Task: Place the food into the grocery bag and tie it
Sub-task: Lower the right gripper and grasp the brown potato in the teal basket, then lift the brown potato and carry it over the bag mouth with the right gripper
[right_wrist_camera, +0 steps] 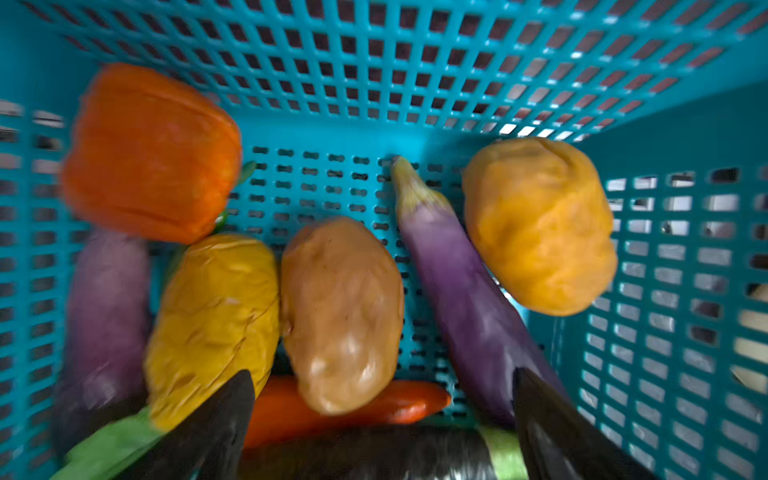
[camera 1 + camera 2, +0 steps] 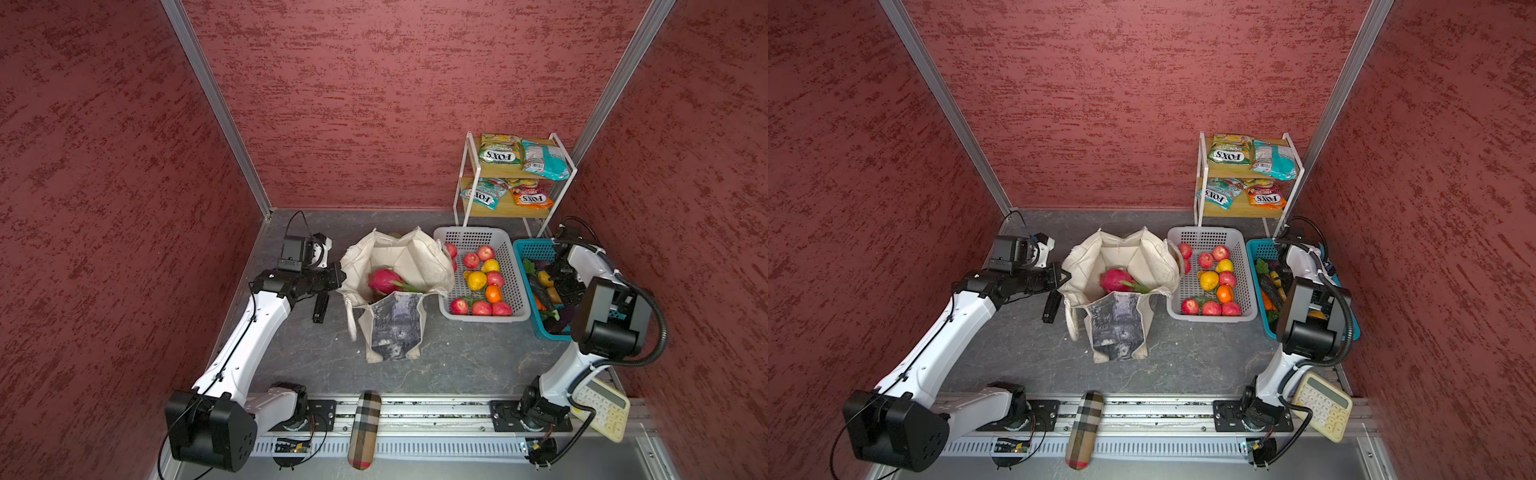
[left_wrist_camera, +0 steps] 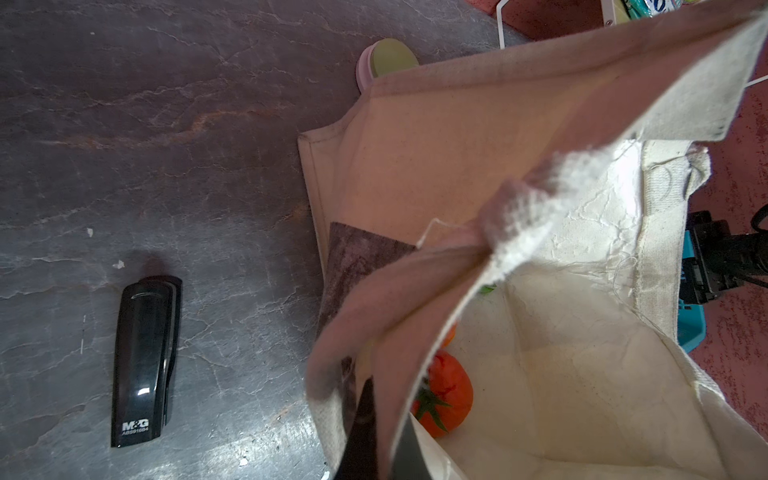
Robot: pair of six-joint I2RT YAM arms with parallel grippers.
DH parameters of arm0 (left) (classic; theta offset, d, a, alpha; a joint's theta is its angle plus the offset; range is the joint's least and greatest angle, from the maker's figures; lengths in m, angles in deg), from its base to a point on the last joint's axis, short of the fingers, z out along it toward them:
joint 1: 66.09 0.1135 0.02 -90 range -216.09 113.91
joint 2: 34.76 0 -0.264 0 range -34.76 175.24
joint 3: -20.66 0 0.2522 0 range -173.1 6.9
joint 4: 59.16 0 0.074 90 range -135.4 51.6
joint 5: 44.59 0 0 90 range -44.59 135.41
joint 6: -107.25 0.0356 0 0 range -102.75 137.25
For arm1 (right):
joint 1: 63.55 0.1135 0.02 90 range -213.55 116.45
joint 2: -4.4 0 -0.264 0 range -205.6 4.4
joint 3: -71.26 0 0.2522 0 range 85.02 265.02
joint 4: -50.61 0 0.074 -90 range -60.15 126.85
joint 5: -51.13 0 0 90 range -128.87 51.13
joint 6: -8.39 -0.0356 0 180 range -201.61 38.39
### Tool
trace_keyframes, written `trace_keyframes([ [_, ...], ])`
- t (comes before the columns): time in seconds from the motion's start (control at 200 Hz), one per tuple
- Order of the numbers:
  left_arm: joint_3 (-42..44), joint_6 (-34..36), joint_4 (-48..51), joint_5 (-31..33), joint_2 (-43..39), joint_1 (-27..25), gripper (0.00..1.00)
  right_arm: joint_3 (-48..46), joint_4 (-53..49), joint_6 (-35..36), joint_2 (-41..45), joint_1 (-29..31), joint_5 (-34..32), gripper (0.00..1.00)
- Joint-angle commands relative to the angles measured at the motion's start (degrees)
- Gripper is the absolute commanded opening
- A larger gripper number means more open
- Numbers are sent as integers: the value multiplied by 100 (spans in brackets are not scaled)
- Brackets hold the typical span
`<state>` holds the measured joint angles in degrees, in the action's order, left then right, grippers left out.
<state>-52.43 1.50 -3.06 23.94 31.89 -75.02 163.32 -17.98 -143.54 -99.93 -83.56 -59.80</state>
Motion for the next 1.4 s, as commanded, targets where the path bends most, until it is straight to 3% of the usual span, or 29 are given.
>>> trace_keyframes([
  [0.0,22,45,-36,64,85,-49,0,-42,268,151,-125,-62,20,95],
  [0.281,9,52,-29,50,154,-48,0,-69,694,283,-381,-187,183,88],
  [0.696,5,54,-26,73,129,-31,0,117,788,213,-911,-257,467,89],
  [0.772,0,54,-25,56,137,-21,0,102,828,221,-906,-272,488,83],
  [0.837,2,54,-19,47,129,-4,0,27,938,311,-825,-303,600,71],
  [0.917,0,54,-21,56,104,5,0,-162,1159,378,-559,-359,783,55],
  [1.012,0,46,-25,47,77,12,0,-314,1257,414,-94,-364,794,44],
  [1.393,-8,37,-82,-95,-56,110,0,-153,675,874,2487,-325,1124,47],
])
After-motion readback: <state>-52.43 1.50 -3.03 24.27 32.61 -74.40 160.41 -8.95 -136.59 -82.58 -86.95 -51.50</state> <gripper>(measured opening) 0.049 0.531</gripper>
